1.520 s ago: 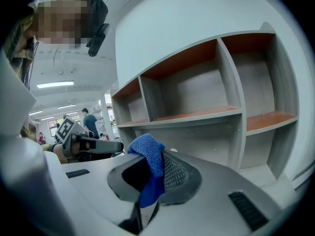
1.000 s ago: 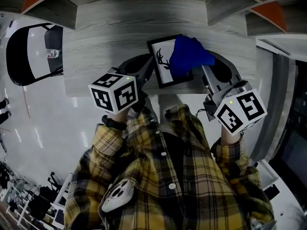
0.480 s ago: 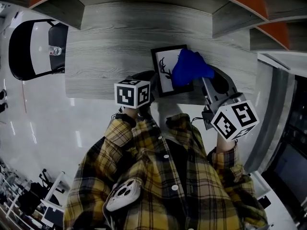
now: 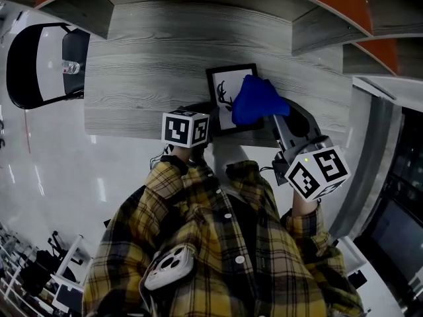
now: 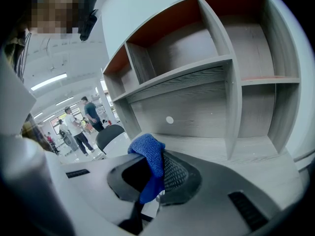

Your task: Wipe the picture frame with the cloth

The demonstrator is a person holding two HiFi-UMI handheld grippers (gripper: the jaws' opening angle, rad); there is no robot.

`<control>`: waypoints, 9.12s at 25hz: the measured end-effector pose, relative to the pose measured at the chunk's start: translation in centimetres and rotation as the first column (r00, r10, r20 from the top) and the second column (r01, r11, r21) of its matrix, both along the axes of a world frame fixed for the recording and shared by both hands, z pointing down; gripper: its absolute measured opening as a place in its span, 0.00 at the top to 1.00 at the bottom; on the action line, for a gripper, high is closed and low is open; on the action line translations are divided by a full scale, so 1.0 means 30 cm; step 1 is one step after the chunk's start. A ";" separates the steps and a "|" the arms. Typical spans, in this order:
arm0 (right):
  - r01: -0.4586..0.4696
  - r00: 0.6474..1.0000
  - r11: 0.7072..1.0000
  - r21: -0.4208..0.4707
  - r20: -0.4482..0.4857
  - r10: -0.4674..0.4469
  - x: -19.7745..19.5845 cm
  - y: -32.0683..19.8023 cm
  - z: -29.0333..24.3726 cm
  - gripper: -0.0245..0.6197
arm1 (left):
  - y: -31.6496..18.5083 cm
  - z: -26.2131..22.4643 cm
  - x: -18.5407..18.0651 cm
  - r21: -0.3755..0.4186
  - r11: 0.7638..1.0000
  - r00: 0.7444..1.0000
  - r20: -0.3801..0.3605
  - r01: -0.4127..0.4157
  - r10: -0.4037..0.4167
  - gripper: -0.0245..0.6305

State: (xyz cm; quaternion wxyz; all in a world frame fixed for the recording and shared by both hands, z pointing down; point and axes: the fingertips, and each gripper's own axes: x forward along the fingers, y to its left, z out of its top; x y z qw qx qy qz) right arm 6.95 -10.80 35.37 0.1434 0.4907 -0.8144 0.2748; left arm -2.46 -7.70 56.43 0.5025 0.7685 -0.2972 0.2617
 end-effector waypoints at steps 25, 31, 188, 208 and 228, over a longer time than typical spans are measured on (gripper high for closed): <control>0.341 0.886 0.865 -0.369 -0.180 -0.426 -0.395 -0.162 0.616 0.90 | -0.017 -0.008 0.010 -0.053 0.999 0.997 -0.077 -0.001 -0.003 0.84; 0.361 0.839 0.889 -0.282 -0.316 -0.442 -0.378 -0.186 0.630 0.90 | -0.033 -0.008 0.024 -0.077 0.996 0.990 -0.133 0.034 -0.044 0.85; 0.053 0.927 0.997 -0.047 -0.369 -0.067 0.106 0.138 0.157 0.90 | -0.131 -0.367 0.039 0.096 0.995 0.906 -0.424 0.042 0.003 0.87; 0.004 0.999 0.964 0.267 -0.034 0.006 0.020 -0.059 -0.336 0.90 | -0.224 -1.059 0.101 0.633 0.773 0.888 -0.373 0.032 0.269 0.96; 0.000 0.997 0.971 0.237 -0.073 0.017 0.039 -0.075 -0.332 0.90 | -0.238 -1.035 0.109 0.605 0.796 0.879 -0.379 -0.002 0.290 0.96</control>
